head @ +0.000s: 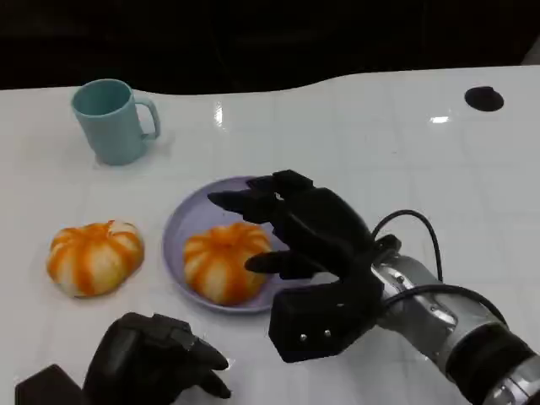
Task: Grasp the bread from the table and place it into the plate.
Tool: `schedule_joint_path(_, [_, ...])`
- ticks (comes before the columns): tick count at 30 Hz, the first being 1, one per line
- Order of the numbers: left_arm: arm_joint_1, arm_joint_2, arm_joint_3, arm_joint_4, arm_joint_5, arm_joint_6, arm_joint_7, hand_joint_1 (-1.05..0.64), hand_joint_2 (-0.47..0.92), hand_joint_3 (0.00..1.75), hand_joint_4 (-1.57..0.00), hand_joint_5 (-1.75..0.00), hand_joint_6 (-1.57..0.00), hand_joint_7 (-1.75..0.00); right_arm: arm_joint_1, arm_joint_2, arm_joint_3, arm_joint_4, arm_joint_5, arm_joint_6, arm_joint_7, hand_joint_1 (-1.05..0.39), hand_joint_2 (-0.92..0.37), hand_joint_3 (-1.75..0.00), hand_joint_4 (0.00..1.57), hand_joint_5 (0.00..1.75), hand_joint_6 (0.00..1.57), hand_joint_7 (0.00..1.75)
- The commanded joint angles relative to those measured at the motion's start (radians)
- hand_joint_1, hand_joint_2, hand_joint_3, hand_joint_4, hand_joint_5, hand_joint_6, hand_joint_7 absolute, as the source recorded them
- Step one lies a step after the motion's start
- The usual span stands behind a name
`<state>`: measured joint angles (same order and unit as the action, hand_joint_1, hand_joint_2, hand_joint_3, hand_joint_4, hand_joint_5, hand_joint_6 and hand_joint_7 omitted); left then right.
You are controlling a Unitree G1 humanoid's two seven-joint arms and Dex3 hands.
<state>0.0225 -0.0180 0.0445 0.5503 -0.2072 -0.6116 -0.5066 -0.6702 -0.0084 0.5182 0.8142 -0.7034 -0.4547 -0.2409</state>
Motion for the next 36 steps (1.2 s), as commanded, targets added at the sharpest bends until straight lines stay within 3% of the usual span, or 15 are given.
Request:
schedule_joint_path(1, [0.0, 0.009, 0.007, -0.002, -0.01, 0.001, 0.006, -1.05, 0.88, 0.0, -1.49, -0.54, -1.57, -0.23, 0.042, -0.039, -0.02, -0.065, 0.039, 0.003, 0.04, -0.4, -0.92, -0.08, 0.0, 0.4, 0.32, 0.01])
schedule_joint_path(7, [-0.002, 0.01, 0.006, 0.002, -0.011, 0.0, 0.003, -1.05, 0.89, 0.0, -1.5, -0.54, -1.57, -0.23, 0.101, -0.094, -0.047, -0.162, 0.079, -0.023, 0.063, -0.41, -0.92, -0.08, 0.01, 0.44, 0.34, 0.01])
schedule_joint_path(19, [-0.007, 0.007, 0.009, 0.009, -0.007, -0.006, 0.01, -1.05, 0.88, 0.0, -1.5, -0.54, -1.57, -0.24, 0.295, -0.215, -0.161, -0.413, 0.227, -0.11, 0.147, -0.3, -0.92, -0.06, 0.16, 0.6, 0.47, 0.07])
schedule_joint_path(22, [-0.008, 0.008, 0.01, 0.01, -0.006, -0.007, 0.012, -1.05, 0.89, 0.01, -1.5, -0.54, -1.57, -0.24, 0.354, -0.243, -0.196, -0.478, 0.255, -0.135, 0.161, -0.25, -0.91, -0.05, 0.27, 0.65, 0.55, 0.1])
schedule_joint_path(27, [-0.009, 0.008, 0.01, 0.007, -0.008, -0.001, 0.012, -1.05, 0.89, 0.0, -1.5, -0.54, -1.57, -0.24, 0.437, -0.255, -0.256, -0.525, 0.351, -0.188, 0.18, -0.16, -0.89, -0.05, 0.66, 0.84, 0.8, 0.22])
schedule_joint_path(30, [-0.011, 0.009, 0.01, 0.01, -0.007, -0.004, 0.011, -1.05, 0.89, 0.0, -1.5, -0.54, -1.57, -0.24, 0.475, -0.257, -0.286, -0.534, 0.412, -0.218, 0.204, -0.14, -0.84, -0.2, 0.78, 1.05, 0.82, 0.53])
schedule_joint_path(34, [-0.01, 0.008, 0.011, 0.01, -0.008, -0.003, 0.012, -1.05, 0.89, 0.0, -1.5, -0.54, -1.57, -0.24, 0.525, -0.269, -0.314, -0.548, 0.513, -0.23, 0.284, -0.1, -0.7, -0.55, 0.78, 1.19, 0.85, 0.8])
schedule_joint_path(36, [-0.01, 0.007, 0.011, 0.011, -0.01, -0.006, 0.011, -1.05, 0.89, 0.0, -1.5, -0.54, -1.57, -0.24, 0.553, -0.274, -0.325, -0.573, 0.558, -0.213, 0.327, -0.08, -0.58, -0.89, 0.74, 1.31, 0.85, 0.92])
